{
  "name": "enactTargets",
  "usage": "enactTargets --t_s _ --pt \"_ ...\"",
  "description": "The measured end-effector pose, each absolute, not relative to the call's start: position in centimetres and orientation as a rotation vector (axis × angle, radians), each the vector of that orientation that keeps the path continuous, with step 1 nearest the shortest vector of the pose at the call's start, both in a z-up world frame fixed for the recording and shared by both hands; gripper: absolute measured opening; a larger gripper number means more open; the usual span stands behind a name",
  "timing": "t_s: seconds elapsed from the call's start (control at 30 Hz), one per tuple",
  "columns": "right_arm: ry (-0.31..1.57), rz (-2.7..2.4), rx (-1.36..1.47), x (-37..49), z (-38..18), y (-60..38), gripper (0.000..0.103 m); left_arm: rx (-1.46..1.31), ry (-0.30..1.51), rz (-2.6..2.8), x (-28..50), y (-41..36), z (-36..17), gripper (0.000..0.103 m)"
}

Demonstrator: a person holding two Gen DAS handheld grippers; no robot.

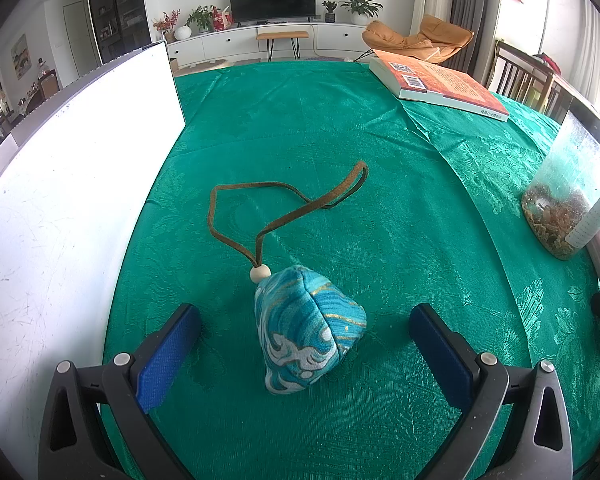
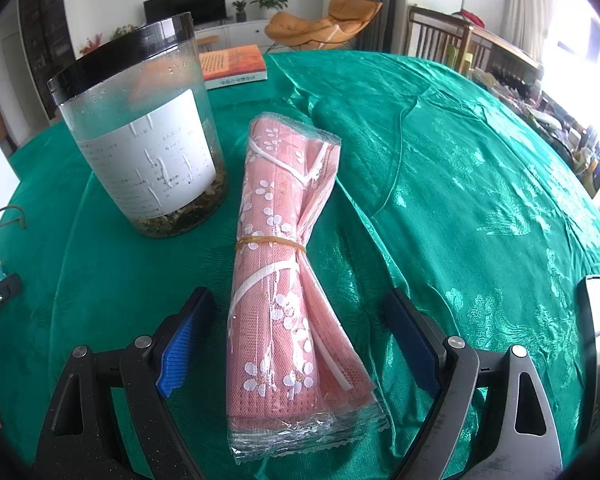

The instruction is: Organize soft objects

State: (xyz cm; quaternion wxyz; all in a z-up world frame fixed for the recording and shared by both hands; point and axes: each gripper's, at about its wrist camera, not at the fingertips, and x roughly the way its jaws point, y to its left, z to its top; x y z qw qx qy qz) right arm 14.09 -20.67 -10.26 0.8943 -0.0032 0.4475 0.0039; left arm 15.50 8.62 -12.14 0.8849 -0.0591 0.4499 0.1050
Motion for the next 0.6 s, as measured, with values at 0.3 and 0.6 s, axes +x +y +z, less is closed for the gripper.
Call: enactTargets --t_s 0.3,0.6 --pt "0.927 0.009 -0.007 14.10 -10.26 -20.68 0.089 -0.123 0.936 0.218 15.49 8.61 -12.15 0.103" --pt "0.927 0.009 -0.007 14.09 -10.26 -20.67 0.089 -0.123 0.936 0.218 15.50 8.61 -12.14 0.103"
